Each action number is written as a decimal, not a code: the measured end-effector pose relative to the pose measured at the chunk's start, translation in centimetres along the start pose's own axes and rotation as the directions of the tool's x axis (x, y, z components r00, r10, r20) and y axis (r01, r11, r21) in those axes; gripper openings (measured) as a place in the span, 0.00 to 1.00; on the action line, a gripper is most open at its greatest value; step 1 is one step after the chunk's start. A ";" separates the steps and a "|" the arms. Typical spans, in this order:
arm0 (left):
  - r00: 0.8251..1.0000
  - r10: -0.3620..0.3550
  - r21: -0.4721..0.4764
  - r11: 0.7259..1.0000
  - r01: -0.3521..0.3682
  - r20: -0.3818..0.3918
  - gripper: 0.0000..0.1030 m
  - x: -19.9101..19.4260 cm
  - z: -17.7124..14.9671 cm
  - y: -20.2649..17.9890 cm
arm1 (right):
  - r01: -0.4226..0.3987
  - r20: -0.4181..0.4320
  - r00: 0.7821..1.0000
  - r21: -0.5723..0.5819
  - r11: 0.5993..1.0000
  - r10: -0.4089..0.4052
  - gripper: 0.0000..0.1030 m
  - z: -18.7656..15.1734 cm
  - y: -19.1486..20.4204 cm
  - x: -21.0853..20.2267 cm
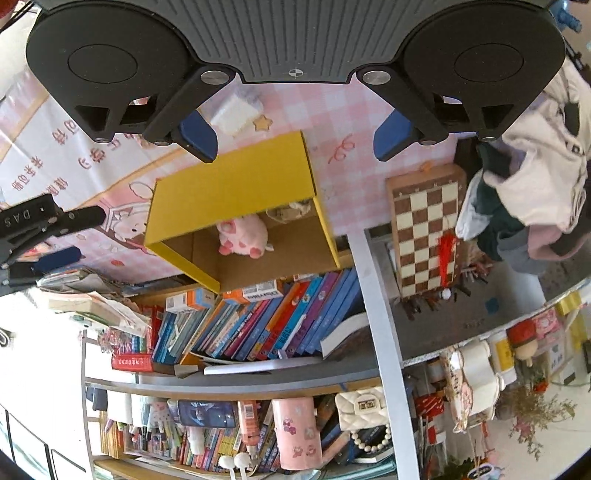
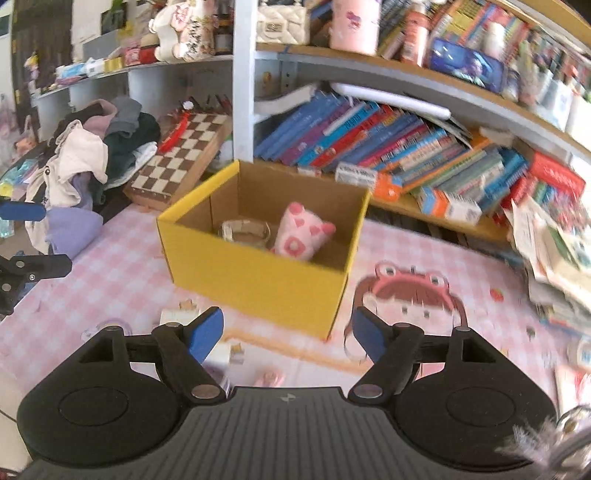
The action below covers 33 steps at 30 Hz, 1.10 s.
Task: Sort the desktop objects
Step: 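Raise both open grippers out of the yellow box, then move both open grippers toward the white charger and blue toy car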
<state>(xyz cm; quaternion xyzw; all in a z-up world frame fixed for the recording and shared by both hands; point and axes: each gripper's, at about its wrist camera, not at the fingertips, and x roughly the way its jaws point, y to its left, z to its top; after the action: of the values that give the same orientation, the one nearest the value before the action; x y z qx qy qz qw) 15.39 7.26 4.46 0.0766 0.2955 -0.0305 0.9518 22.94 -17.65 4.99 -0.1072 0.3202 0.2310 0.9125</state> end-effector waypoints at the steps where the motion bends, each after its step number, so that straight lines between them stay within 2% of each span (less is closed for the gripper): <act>1: 1.000 0.001 -0.006 1.000 -0.001 -0.005 0.91 -0.2 -0.4 -0.1 | 0.004 -0.007 1.000 0.013 1.000 -0.004 0.74 -0.6 0.2 -0.2; 18: 0.994 0.038 -0.032 0.999 -0.041 -0.098 0.91 -1.2 -6.0 -1.9 | 0.099 -0.101 0.991 0.141 0.985 -0.085 0.78 -9.0 3.4 -1.8; 33: 0.984 0.010 -0.056 0.998 -0.020 -0.177 0.95 -1.2 -8.8 -3.9 | 0.108 -0.182 0.980 0.170 0.980 -0.077 0.84 -12.1 5.5 -1.4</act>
<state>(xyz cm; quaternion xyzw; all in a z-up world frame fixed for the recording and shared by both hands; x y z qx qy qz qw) 9.04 4.91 -2.54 0.0540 0.3787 -0.0078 0.9239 12.80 -17.46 -3.74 -0.0596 0.4130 0.1481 0.8966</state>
